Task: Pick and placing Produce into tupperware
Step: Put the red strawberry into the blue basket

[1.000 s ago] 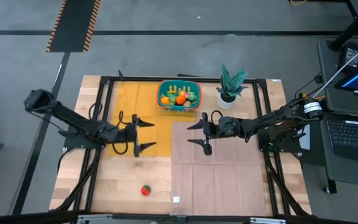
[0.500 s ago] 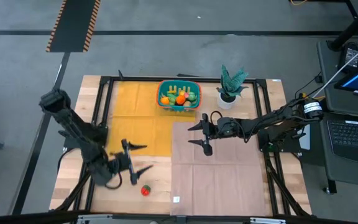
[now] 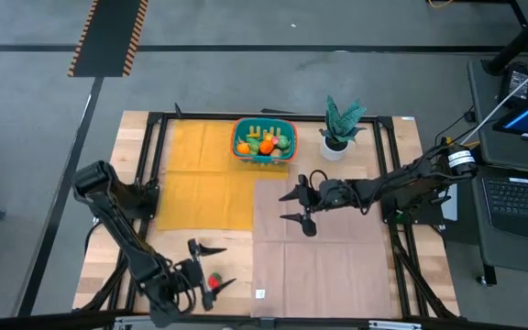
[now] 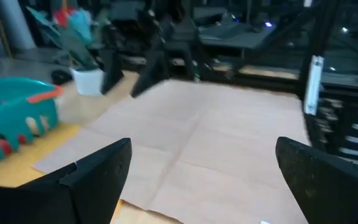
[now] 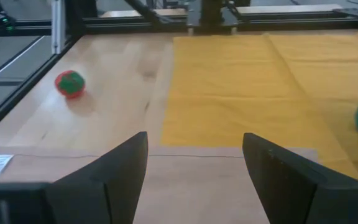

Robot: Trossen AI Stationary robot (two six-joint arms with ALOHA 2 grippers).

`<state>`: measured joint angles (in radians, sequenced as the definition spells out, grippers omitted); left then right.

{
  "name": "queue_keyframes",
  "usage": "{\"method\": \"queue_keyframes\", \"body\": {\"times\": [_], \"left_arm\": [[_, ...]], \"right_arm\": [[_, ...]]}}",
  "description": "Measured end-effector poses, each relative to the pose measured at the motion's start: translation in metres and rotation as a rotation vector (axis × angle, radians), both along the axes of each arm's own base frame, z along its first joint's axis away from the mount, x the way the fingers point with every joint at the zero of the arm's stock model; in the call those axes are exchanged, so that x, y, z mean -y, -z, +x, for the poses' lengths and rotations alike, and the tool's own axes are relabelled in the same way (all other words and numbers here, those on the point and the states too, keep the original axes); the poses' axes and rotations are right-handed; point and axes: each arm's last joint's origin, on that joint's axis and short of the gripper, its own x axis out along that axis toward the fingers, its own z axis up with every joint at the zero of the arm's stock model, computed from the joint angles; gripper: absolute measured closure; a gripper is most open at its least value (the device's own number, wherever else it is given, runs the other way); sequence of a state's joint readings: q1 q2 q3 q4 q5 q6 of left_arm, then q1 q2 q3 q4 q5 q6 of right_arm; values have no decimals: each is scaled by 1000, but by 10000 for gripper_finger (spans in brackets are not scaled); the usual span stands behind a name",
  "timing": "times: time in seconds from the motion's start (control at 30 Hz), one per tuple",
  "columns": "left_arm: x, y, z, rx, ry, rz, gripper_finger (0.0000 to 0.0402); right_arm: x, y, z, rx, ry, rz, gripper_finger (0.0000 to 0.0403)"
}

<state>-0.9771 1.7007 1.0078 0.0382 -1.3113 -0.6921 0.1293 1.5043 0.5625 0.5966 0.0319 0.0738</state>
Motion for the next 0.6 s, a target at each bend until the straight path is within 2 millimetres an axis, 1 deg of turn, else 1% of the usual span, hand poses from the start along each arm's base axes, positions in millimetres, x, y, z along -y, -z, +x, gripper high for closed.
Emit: {"method": "queue_keyframes", "body": {"times": [0.13, 0.23, 0.3, 0.4, 0.6], "left_arm": [[12, 0, 13, -48, 47, -87, 13], [18, 4, 25, -95, 49, -131, 13], [21, 6, 30, -124, 29, -173, 13], [23, 10, 32, -213, -9, -235, 13], [30, 3, 38, -364, -139, -330, 13]], "right_arm": [[-9, 0, -1, 0, -31, 0, 139], [-14, 0, -2, 0, -51, -1, 139], [-17, 0, -3, 0, -62, -1, 139], [-22, 0, -4, 1, -77, -3, 139], [-24, 0, -4, 1, -86, -3, 139]]}}
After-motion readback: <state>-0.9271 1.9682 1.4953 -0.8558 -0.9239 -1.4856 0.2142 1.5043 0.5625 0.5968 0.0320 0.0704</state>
